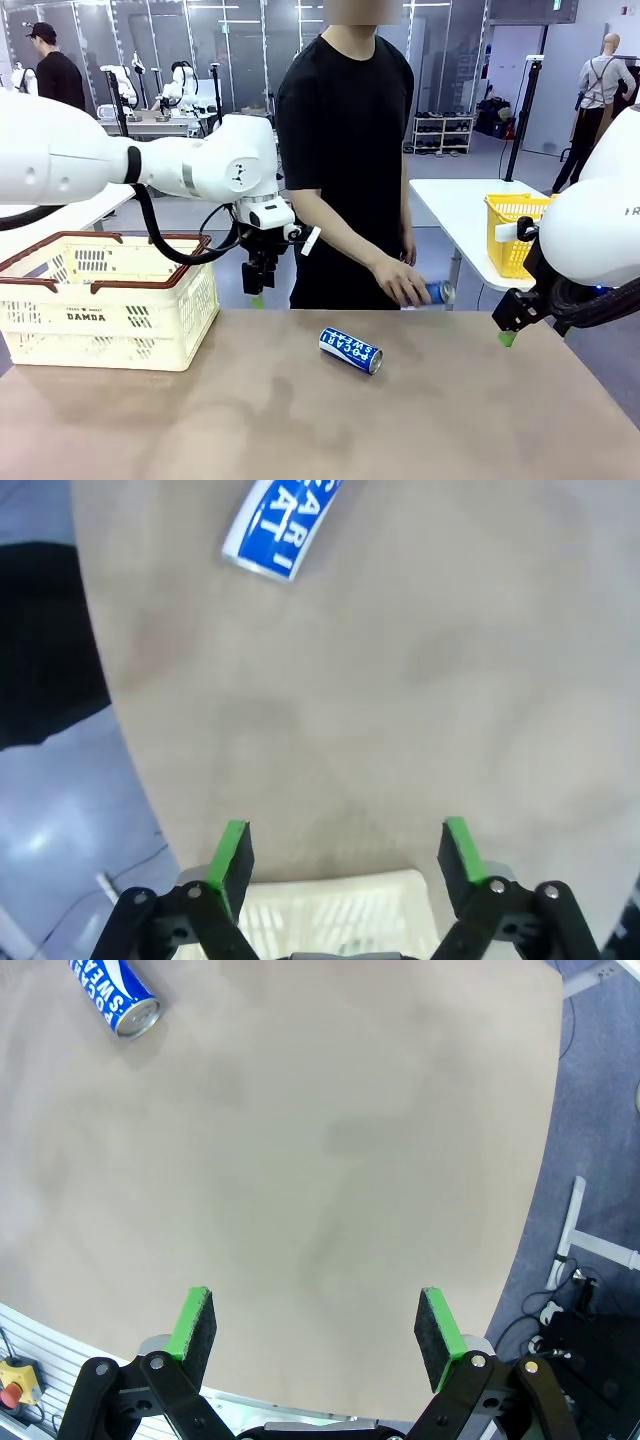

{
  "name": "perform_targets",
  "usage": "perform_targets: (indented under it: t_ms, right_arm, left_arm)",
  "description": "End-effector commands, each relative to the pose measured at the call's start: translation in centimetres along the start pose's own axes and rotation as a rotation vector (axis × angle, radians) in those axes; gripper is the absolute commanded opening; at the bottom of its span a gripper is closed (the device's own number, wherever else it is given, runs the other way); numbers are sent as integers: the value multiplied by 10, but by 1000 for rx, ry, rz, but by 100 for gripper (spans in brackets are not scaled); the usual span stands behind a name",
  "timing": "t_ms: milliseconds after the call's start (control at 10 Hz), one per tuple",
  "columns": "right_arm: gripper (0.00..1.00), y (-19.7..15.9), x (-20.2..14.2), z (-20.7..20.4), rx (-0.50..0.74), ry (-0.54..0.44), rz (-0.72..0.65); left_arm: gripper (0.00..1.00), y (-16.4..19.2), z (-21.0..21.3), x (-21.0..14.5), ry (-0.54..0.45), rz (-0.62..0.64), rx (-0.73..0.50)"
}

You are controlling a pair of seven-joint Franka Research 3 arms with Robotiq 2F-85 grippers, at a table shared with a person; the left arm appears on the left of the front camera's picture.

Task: Place the drinks into the Shopping basket.
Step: Pick up one drink and place it into the Shopping basket.

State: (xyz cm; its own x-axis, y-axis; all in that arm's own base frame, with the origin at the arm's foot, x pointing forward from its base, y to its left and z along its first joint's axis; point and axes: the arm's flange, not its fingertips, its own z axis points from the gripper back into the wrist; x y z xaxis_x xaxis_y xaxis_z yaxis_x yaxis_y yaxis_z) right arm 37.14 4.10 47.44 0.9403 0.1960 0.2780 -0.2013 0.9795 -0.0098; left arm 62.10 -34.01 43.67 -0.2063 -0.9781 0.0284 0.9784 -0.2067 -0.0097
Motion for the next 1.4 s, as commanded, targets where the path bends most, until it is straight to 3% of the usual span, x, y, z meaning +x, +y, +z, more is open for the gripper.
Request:
perform_targets:
  t_ms: [0, 200, 600, 900, 1200, 1300]
  right_arm:
    - [100, -2, 1, 1, -1, 4, 17]
    - [100, -2, 1, 1, -1, 4, 17]
    - [100, -2, 1, 1, -1, 4, 17]
    - [100, -2, 1, 1, -1, 4, 17]
    - [100, -2, 1, 1, -1, 4, 17]
    - [100, -2, 1, 1, -1, 4, 17]
  left_arm:
    - [94, 20, -6, 4, -30, -63, -52]
    - [94, 11, -3, -2, -12, -34, -61]
    - [94, -58, 29, -49, -32, -56, -30]
    - [94, -91, 35, -61, -52, -50, 4]
    - [94, -96, 35, -74, -30, 34, 56]
    - [94, -84, 41, -58, -27, -13, -7]
